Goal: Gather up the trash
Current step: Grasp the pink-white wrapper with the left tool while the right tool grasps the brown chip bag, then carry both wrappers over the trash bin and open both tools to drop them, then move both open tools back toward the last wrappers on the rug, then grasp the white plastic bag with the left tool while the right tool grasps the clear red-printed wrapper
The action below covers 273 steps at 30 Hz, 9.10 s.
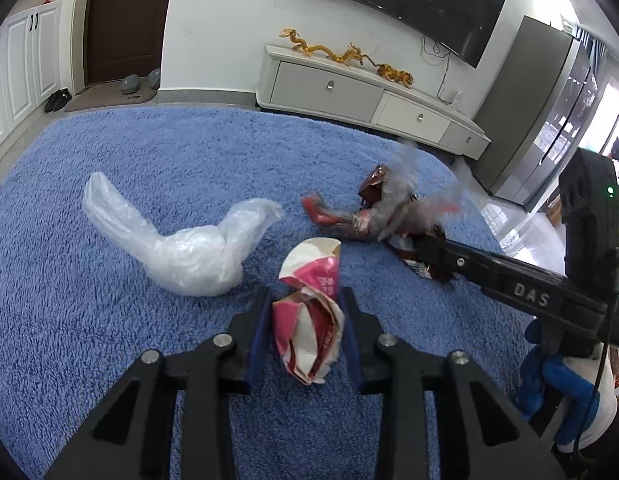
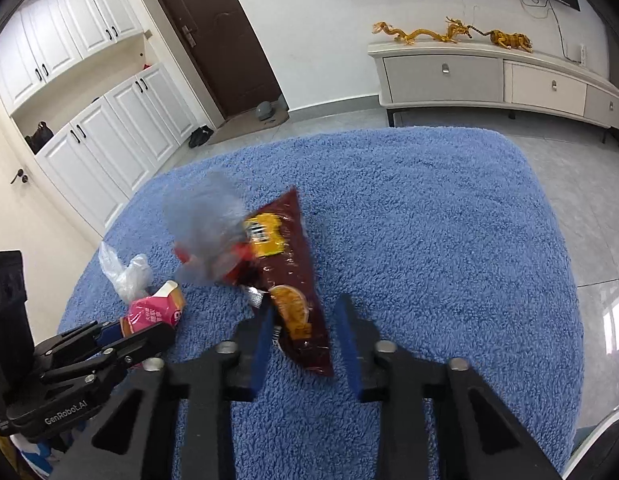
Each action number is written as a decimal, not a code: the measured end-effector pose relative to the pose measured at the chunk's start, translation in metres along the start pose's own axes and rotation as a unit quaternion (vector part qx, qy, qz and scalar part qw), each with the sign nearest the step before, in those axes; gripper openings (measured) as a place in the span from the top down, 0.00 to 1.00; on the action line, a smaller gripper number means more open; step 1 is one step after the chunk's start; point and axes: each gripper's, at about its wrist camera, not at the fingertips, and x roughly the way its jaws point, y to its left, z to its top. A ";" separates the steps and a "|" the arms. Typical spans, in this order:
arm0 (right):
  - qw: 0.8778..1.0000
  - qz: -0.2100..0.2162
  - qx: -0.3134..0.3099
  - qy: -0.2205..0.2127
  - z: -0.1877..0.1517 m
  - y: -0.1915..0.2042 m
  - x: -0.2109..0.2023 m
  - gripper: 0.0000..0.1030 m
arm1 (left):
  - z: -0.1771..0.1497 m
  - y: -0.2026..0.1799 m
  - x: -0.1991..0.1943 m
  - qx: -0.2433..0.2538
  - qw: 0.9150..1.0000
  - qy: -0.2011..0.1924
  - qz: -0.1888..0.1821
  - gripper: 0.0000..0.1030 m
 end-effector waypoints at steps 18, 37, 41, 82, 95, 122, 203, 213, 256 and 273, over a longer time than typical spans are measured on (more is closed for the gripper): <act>0.994 -0.092 0.034 -0.055 -0.044 -0.012 -0.100 0.84 | -0.032 -0.018 -0.059 0.004 0.999 -0.006 -0.040 0.71; 0.973 -0.130 0.036 -0.187 -0.082 0.048 -0.283 0.84 | -0.038 -0.054 -0.211 0.043 0.989 -0.119 -0.080 0.71; 0.966 -0.137 0.033 -0.215 -0.094 0.059 -0.317 0.84 | -0.043 -0.066 -0.237 0.056 0.985 -0.138 -0.087 0.71; 0.924 -0.176 0.250 -0.230 -0.239 -0.157 -0.377 0.84 | -0.065 -0.357 -0.094 0.253 0.958 0.000 -0.135 0.71; 0.921 -0.173 0.301 -0.177 -0.257 -0.231 -0.322 0.84 | -0.092 -0.435 0.018 0.278 0.947 0.073 -0.144 0.70; 0.912 -0.183 0.323 -0.177 -0.257 -0.232 -0.325 0.70 | -0.092 -0.439 0.030 0.240 0.954 0.087 -0.159 0.51; 0.931 -0.256 0.011 -0.261 -0.109 0.095 -0.341 0.00 | 0.012 -0.003 -0.243 0.063 0.978 -0.198 0.017 0.23; 0.975 -0.166 0.001 -0.148 -0.058 0.051 -0.207 0.00 | 0.021 0.006 -0.118 0.133 0.984 -0.111 0.049 0.24; 1.000 -0.020 -0.005 -0.010 -0.027 0.037 -0.044 0.90 | 0.006 0.057 -0.025 0.082 0.993 -0.011 0.081 0.73; 0.996 -0.048 -0.024 -0.077 -0.052 0.083 -0.148 0.93 | -0.017 0.055 -0.132 0.067 0.994 -0.066 0.061 0.73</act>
